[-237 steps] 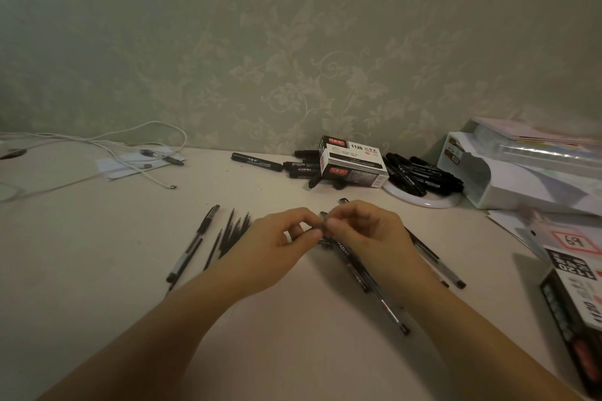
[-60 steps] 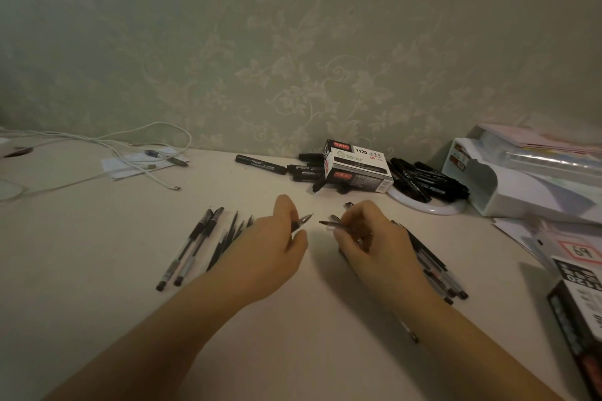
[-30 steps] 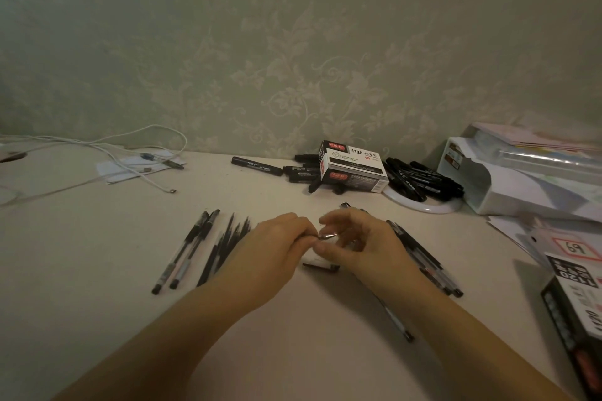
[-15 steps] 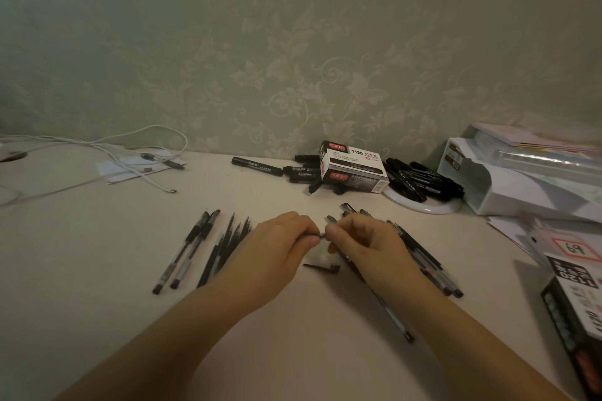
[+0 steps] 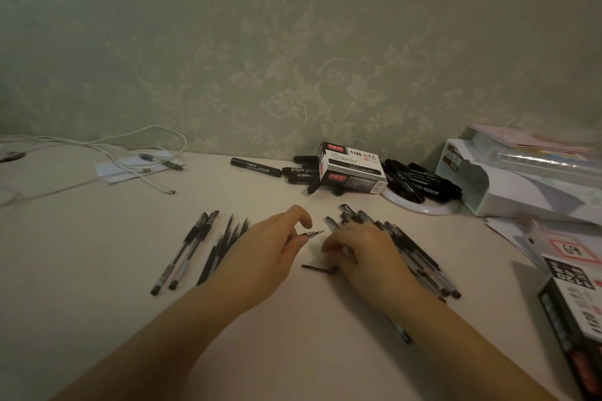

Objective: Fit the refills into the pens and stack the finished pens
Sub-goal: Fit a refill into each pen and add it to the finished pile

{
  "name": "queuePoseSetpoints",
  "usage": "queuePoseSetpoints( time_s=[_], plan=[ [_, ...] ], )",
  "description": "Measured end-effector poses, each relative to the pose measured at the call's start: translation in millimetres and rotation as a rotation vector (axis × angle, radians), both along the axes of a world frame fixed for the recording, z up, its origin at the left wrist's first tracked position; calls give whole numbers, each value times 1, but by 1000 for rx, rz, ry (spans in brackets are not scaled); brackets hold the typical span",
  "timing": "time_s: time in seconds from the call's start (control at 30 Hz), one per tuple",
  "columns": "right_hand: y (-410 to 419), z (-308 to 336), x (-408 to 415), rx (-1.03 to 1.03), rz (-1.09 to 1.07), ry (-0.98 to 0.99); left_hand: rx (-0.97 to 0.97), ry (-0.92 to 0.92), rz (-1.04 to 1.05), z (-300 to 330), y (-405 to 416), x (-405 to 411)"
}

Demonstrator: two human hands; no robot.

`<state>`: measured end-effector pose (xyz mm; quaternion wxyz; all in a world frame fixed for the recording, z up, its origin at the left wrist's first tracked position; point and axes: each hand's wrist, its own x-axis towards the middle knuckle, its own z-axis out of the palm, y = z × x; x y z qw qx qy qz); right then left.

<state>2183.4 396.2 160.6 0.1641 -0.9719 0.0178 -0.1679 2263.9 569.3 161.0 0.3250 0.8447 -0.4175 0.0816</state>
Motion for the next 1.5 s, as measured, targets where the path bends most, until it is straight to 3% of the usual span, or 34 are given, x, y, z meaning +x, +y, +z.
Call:
queuePoseSetpoints(
  time_s=[0.2, 0.27, 0.33, 0.4, 0.47, 0.57, 0.7, 0.77, 0.87, 0.97, 1.07, 1.17, 1.23, 1.3, 1.5],
  plan=[
    [0, -3, 2, -50, -11, -2, 11, 4, -1, -1, 0, 1],
    [1, -2, 1, 37, -36, -71, -10, 31, 1, -1, -1, 1],
    [5, 4, 0, 354, -57, -146, -54, 70, -11, 1, -2, 0],
    [11, 10, -2, 769, -12, -107, -96, 94, -51, 3, -3, -3],
    [16, 12, -5, 1006, -2, -24, -117, 95, -101, 5, -4, -7],
    [15, 13, -6, 1185, -90, -4, -126, 67, -127, 6, -5, -10],
    [1, 19, -2, 1402, -266, -210, -108, 31, -111, 7, -3, -9],
    [-2, 21, -2, 1548, -252, -275, -117, 35, -106, 7, -3, -9],
    [2, 19, -1, 1657, -155, -185, -149, 44, -107, 6, -4, -9],
    [6, 16, 0, 1646, -108, -127, -145, 42, -107, 5, -6, -9],
    [-7, 22, -3, 1557, -171, -372, -134, 32, -75, 5, -5, -8],
    [-38, 29, -11, 929, -355, -504, -87, 14, 22, 4, -1, -3],
    [-57, 24, -14, 482, -448, -424, -47, 9, 84, 1, 2, 1],
    [-71, 15, -15, 265, -514, -302, -8, 11, 133, -1, 4, 5],
    [-81, -2, -14, 174, -596, -52, 28, 14, 277, -1, 11, 16]
  ],
)
